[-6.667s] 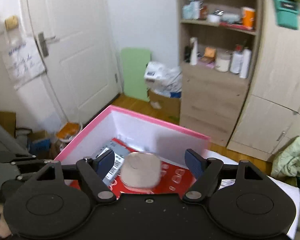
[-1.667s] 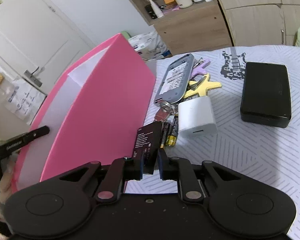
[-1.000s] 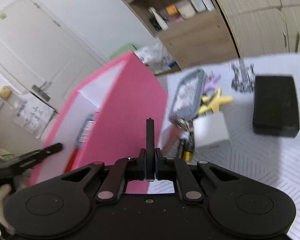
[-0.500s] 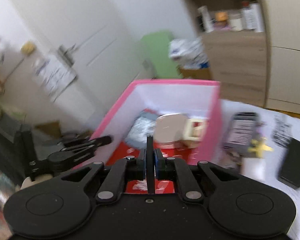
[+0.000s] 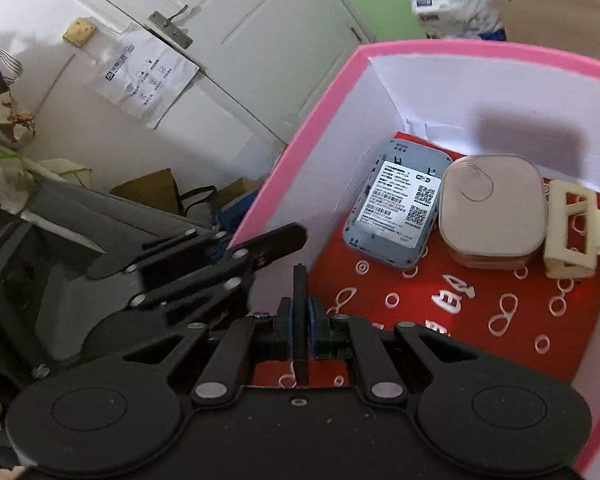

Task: Organize rigid objects
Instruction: 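Drop the black battery into the pink box with the right gripper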

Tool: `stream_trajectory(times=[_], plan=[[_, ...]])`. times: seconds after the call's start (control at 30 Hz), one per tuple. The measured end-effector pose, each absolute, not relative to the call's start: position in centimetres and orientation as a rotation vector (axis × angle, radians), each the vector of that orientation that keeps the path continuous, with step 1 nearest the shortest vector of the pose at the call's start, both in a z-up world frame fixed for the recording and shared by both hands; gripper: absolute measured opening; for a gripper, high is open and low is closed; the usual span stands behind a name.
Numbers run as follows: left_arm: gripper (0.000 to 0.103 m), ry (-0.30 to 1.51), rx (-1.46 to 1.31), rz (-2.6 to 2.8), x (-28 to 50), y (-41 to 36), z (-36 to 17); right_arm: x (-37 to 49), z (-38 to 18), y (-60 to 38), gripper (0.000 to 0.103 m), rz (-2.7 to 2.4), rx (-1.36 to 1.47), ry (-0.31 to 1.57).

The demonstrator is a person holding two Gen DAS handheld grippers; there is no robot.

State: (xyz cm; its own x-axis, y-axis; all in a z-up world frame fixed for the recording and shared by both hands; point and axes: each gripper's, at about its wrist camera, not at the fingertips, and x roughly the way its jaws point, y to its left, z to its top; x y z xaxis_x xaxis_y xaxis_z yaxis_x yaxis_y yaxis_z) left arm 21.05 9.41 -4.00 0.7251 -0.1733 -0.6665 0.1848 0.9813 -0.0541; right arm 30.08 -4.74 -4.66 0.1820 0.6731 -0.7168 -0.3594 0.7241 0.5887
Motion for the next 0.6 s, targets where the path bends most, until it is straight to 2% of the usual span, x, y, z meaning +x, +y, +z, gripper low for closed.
stream_trajectory(times=[0.13, 0.2, 0.23, 0.37, 0.6], plan=[[0.007, 0.731, 0.018, -0.2, 21.0, 9.3, -4.0, 30.4, -4.6, -4.8, 0.022, 0.647, 0.191, 1.116], [0.007, 0.731, 0.013, -0.202, 21.1, 9.4, -4.0, 29.5, -3.6, -4.9, 0.057, 0.615, 0.109, 1.055], [0.007, 0.731, 0.009, -0.204, 21.1, 9.5, -4.0, 29.1, -2.9, -5.1, 0.061, 0.615, 0.09, 1.032], [0.007, 0.73, 0.015, -0.205, 21.0, 9.5, -4.1, 26.6, 0.4, -6.6, 0.061, 0.613, 0.06, 0.892], [0.007, 0.73, 0.011, -0.204, 21.1, 9.6, -4.1, 22.7, 3.9, -12.4, 0.061, 0.517, 0.075, 0.767]])
